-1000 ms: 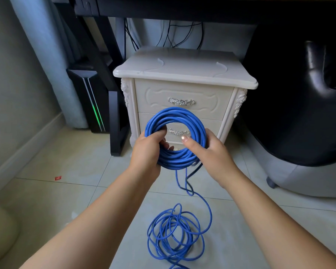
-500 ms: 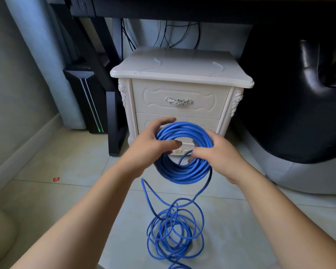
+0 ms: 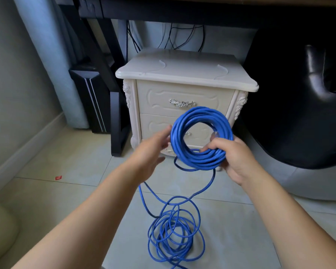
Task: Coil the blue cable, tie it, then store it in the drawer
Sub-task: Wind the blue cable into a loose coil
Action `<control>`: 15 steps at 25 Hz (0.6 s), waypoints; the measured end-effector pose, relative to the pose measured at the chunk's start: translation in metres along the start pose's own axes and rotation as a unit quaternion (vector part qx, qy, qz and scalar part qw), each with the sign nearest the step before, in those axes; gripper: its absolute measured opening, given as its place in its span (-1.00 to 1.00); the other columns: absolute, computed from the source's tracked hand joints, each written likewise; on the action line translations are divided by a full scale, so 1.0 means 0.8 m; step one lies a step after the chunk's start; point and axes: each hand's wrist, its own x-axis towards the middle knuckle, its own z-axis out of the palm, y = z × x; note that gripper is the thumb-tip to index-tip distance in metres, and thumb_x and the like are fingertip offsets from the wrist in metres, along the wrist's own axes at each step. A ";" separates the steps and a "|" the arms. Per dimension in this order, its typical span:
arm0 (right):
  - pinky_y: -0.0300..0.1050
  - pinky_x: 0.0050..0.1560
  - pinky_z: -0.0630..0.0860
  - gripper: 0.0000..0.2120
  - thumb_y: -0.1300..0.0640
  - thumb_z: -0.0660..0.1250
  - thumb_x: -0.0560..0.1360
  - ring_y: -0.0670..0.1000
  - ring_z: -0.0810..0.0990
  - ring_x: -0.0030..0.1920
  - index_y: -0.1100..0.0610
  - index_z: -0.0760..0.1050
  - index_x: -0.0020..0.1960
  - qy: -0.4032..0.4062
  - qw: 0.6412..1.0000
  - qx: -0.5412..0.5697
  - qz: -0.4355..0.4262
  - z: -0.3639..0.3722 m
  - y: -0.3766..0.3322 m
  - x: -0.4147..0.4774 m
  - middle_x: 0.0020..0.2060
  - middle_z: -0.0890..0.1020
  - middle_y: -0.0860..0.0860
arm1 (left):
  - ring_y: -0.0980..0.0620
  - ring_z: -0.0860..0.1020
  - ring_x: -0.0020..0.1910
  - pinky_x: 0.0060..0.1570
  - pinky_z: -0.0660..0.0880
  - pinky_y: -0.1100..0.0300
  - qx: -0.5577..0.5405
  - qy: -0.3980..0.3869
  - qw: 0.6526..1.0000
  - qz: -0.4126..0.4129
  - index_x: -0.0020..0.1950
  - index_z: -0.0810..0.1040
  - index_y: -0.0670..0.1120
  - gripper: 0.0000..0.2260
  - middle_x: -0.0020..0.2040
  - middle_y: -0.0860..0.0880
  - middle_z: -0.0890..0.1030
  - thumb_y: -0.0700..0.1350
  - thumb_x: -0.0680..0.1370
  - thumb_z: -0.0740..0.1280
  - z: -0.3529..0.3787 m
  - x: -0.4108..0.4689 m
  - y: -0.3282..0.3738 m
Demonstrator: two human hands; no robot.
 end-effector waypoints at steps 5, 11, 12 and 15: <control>-0.19 -0.37 0.55 -0.81 0.44 0.18 0.44 -0.02 0.62 -0.40 0.20 0.42 -0.23 -0.028 0.994 0.098 0.035 -0.002 -0.006 -0.001 -0.45 0.54 0.02 | -0.05 0.66 0.00 0.02 0.62 0.05 -0.059 -0.052 0.987 -0.141 0.16 0.60 -0.19 -0.75 0.14 -0.14 0.60 -0.08 0.60 0.26 0.017 0.005 -0.023; -0.12 -0.33 0.53 -0.81 0.42 0.29 0.42 0.02 0.60 -0.34 0.15 0.47 -0.18 -0.012 0.997 0.006 0.075 0.001 0.011 -0.008 -0.39 0.58 0.02 | -0.11 0.65 0.06 0.12 0.57 -0.01 -0.182 -0.066 0.977 -0.088 0.14 0.58 -0.21 -0.44 0.12 -0.15 0.65 0.28 0.52 0.24 0.018 -0.006 0.000; -0.11 -0.31 0.53 -0.81 0.41 0.31 0.41 0.03 0.60 -0.32 0.14 0.48 -0.13 0.002 0.997 -0.011 0.070 0.002 0.014 -0.008 -0.35 0.57 0.01 | -0.10 0.66 0.04 0.11 0.57 -0.01 -0.179 -0.069 0.979 -0.074 0.13 0.57 -0.19 -0.42 0.10 -0.15 0.66 0.31 0.47 0.25 0.019 -0.009 -0.001; -0.09 -0.28 0.53 -0.78 0.38 0.33 0.43 -0.01 0.58 -0.32 0.10 0.48 -0.04 0.027 0.998 -0.035 0.043 0.009 0.018 -0.005 -0.38 0.54 -0.05 | 0.01 0.62 -0.22 -0.16 0.58 0.16 -0.140 -0.064 0.988 -0.022 -0.01 0.55 -0.12 -0.63 -0.16 -0.04 0.61 0.14 0.40 0.40 0.022 -0.016 0.002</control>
